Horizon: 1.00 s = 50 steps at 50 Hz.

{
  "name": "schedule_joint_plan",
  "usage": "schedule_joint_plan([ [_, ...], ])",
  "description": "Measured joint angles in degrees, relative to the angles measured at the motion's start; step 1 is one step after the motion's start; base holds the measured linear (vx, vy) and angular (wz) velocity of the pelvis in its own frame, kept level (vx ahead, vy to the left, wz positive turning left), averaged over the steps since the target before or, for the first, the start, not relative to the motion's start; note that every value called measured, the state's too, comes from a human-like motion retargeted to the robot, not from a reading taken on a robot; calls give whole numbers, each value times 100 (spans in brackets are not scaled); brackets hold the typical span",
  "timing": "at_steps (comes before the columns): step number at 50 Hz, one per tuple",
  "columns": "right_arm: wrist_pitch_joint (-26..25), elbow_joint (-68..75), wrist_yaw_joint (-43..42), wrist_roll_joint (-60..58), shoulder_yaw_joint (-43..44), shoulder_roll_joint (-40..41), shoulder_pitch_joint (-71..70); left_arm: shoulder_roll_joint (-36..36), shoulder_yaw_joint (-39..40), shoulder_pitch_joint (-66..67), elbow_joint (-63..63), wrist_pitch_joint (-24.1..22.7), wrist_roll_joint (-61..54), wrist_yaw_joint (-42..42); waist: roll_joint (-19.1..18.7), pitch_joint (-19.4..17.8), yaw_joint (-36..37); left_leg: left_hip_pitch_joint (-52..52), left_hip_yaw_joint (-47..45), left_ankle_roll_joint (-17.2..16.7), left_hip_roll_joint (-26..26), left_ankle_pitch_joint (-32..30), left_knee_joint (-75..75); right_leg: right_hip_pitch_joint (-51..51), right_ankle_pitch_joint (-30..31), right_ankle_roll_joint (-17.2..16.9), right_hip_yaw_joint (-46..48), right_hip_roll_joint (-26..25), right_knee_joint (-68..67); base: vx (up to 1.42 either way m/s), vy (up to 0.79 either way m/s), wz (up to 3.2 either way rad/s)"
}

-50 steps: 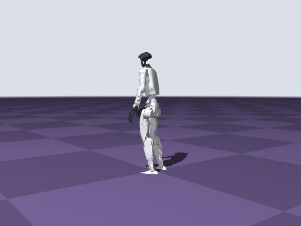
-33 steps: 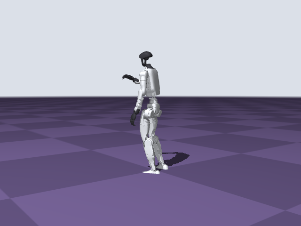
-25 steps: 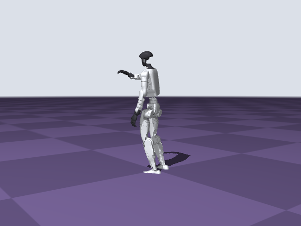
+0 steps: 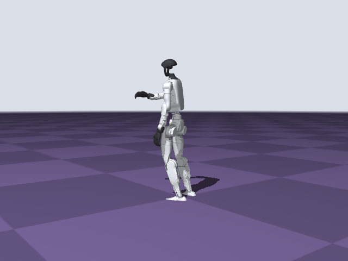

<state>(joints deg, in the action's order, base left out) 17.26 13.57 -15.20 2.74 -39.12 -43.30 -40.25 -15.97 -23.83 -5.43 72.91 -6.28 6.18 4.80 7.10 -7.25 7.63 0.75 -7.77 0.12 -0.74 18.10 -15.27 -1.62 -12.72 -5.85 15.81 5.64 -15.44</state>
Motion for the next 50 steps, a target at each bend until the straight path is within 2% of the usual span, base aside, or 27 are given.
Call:
schedule_joint_plan([
  [11,462,-593,-456,562,397,669,1797,211,-25,88,-122,-185,-101,29,-418,-34,-257,-94,28,16,24,-33,-75,-1,60,-13,-3,8,102,0,0,0],
  [22,849,3,-984,1397,604,1800,3413,393,-321,101,-264,-353,-183,-47,-899,-151,-541,-136,6,8,33,-65,-115,-15,53,54,-40,9,158,0,0,0],
  [30,1034,434,-1317,1882,791,2217,3707,497,-439,80,-266,-399,-358,-119,-1131,-233,-704,-99,-19,-9,55,-150,-32,-43,89,94,-101,10,229,0,0,0],
  [50,1295,532,-1824,2307,1193,2465,3770,732,-396,-68,-180,-419,-544,-85,-1442,-388,-892,1,25,-67,152,-374,195,-112,154,131,-103,77,299,0,0,0],
])
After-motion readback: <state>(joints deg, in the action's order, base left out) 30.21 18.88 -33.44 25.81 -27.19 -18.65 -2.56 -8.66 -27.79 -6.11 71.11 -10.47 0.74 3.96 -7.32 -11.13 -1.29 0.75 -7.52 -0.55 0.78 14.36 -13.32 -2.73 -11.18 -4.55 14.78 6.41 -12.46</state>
